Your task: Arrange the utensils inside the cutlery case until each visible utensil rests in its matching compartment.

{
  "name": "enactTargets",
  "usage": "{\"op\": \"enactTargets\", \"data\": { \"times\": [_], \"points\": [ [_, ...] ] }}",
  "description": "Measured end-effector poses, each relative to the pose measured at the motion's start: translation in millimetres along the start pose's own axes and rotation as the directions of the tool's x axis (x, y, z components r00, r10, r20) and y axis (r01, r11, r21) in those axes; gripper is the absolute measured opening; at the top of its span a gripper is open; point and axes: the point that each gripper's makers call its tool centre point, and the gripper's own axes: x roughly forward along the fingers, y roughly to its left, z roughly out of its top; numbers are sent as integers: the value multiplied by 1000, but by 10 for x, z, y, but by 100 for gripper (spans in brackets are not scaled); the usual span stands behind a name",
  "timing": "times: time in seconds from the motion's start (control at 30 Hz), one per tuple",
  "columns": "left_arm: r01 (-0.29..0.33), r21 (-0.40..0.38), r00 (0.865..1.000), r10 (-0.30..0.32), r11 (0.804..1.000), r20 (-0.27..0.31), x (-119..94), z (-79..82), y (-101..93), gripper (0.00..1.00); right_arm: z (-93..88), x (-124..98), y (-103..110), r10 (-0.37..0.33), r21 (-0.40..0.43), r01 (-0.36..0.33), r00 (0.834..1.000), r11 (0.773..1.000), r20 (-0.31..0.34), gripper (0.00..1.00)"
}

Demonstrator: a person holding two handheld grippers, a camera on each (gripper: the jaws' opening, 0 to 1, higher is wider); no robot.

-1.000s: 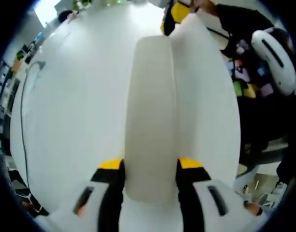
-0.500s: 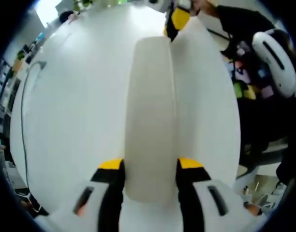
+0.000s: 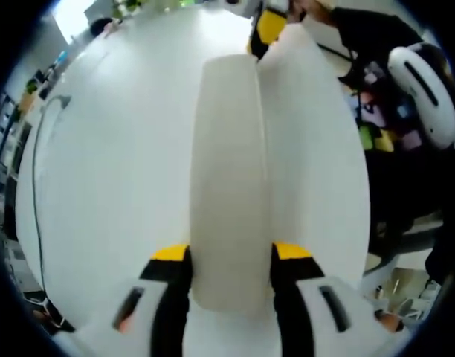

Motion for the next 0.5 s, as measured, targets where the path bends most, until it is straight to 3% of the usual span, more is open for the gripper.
{"op": "enactTargets", "data": {
  "times": [0.2, 0.5],
  "points": [
    [-1, -1, 1000, 1, 1000, 7, 1, 2, -2, 44, -20, 47, -41, -14, -10, 15, 1000, 1000, 21, 17],
    [-3, 1, 1000, 3, 1000, 18, 6, 13, -9, 44, 14, 162, -48, -2, 59, -1, 998, 998, 60, 12]
  ]
}}
